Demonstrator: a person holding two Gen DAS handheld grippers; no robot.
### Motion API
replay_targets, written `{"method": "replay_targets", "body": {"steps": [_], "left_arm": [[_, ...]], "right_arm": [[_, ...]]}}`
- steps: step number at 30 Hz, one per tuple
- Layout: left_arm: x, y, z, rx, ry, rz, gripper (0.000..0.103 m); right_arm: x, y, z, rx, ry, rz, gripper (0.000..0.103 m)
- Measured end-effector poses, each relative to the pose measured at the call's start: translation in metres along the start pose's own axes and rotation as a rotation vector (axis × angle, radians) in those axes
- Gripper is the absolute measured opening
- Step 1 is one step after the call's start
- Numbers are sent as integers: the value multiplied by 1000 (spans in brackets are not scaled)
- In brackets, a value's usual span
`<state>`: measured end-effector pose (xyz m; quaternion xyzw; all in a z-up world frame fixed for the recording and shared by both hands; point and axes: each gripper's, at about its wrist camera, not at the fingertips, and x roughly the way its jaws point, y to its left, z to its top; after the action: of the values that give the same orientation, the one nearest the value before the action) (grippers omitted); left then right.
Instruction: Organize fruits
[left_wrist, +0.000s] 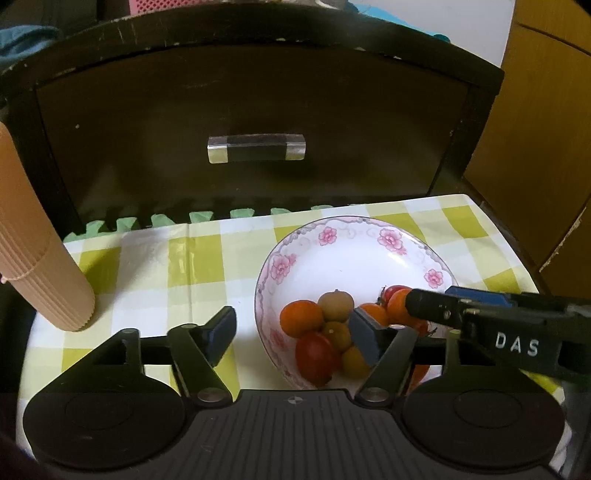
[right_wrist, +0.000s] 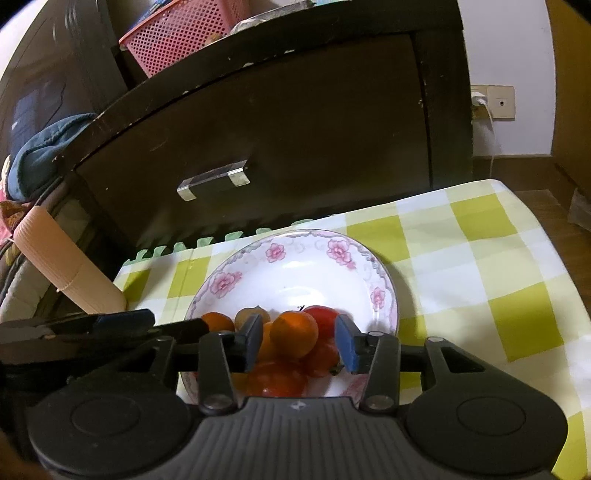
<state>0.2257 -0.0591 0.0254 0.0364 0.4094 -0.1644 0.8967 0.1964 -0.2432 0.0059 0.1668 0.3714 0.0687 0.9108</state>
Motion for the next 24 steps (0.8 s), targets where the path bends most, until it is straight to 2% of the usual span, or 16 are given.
{"method": "replay_targets", "body": {"steps": [3,14,22,24], "left_arm": [[-4,-1,-1,7,-8,8,84],[-24,-5,-10,18,-21,70,87],[-55,-6,-17,19,-82,89,103],[-62,-8,-21,25,-89,98,103]], "right_arm": [[-4,-1,2,7,-8,-6,42],[-31,6,-5,9,-24,-14,45],[-59,14,-21,9,-37,-12,45],[-66,14,-26,13,-35,-15,45]]}}
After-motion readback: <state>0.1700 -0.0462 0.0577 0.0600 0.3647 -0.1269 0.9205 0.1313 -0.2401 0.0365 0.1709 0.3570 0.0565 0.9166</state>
